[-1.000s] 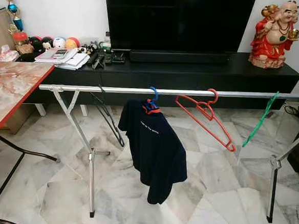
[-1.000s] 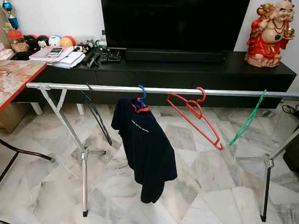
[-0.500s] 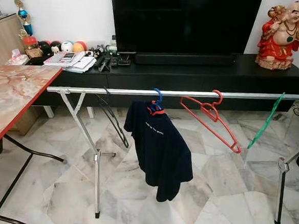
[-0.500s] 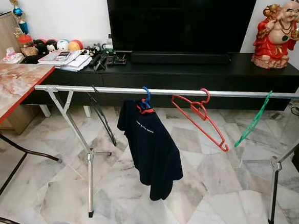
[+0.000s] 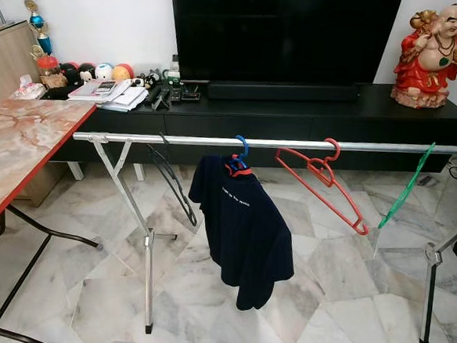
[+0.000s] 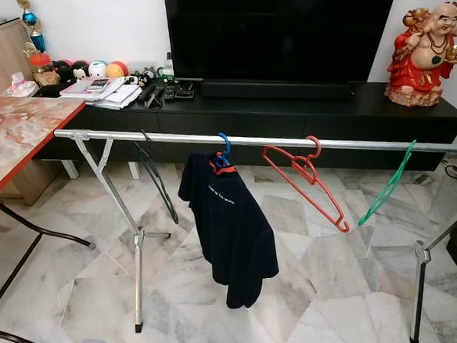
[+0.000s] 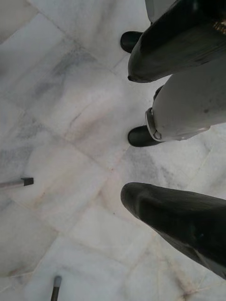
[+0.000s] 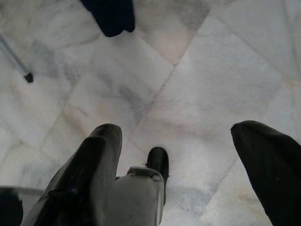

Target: Hang hanger

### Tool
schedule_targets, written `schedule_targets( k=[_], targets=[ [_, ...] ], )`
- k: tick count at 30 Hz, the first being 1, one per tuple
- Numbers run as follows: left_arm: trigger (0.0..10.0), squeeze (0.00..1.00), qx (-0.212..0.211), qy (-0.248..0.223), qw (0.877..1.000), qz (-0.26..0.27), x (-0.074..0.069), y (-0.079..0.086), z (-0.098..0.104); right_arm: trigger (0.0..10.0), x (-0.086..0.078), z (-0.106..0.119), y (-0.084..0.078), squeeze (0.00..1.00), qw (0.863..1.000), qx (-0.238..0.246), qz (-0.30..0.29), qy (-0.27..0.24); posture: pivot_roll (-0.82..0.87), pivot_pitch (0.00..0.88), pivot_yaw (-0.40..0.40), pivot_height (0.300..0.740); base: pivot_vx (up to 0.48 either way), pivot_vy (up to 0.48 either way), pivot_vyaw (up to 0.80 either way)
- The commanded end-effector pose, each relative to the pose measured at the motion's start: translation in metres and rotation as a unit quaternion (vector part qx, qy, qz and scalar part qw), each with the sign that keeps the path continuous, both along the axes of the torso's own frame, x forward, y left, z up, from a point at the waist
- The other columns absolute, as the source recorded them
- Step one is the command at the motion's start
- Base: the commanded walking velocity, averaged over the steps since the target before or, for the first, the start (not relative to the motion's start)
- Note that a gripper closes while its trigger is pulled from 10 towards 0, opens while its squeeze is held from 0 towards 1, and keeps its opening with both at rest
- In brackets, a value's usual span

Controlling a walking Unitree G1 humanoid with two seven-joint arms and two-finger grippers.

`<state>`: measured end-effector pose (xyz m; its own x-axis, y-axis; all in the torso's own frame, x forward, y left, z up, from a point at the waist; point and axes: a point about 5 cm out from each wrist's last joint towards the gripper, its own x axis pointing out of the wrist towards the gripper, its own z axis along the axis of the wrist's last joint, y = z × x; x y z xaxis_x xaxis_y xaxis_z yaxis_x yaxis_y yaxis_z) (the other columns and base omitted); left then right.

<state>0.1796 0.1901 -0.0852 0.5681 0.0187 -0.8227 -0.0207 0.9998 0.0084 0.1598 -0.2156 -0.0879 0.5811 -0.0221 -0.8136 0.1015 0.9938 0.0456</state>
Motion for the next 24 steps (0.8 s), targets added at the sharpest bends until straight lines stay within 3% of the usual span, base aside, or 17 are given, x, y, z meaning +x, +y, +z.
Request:
schedule_targets(
  k=[1,5,11,18,24],
  targets=[
    [10.0,0.0,-0.002,0.005,1.0,0.012,-0.002,0.001,-0.001,10.0,0.001,-0.001,0.005,0.0,1.0,0.001,0.005,0.002,-0.02,0.0,0.029,0.74,0.0,0.0,0.0],
    [10.0,0.0,-0.003,0.005,1.0,0.013,-0.001,0.0,-0.001,10.0,0.004,0.0,0.007,0.0,1.0,0.003,-0.005,0.001,-0.02,0.002,0.024,0.74,0.0,0.0,0.0],
    [10.0,0.0,-0.009,0.0,1.0,0.017,-0.001,0.0,-0.001,10.0,0.011,0.002,0.005,0.0,1.0,0.004,-0.023,-0.001,-0.04,0.01,0.031,0.74,0.0,0.0,-0.79],
    [10.0,0.0,0.005,-0.005,1.0,-0.012,0.002,-0.002,0.001,10.0,-0.007,-0.004,0.004,0.0,1.0,0.003,-0.015,0.013,-0.04,0.014,0.033,0.74,0.0,-0.127,-0.79],
    [10.0,0.0,-0.003,0.001,1.0,0.004,0.0,-0.002,-0.001,10.0,-0.007,-0.004,0.002,0.0,1.0,0.0,-0.015,0.014,-0.04,0.015,0.03,0.74,0.0,-0.32,-0.79]
  ],
)
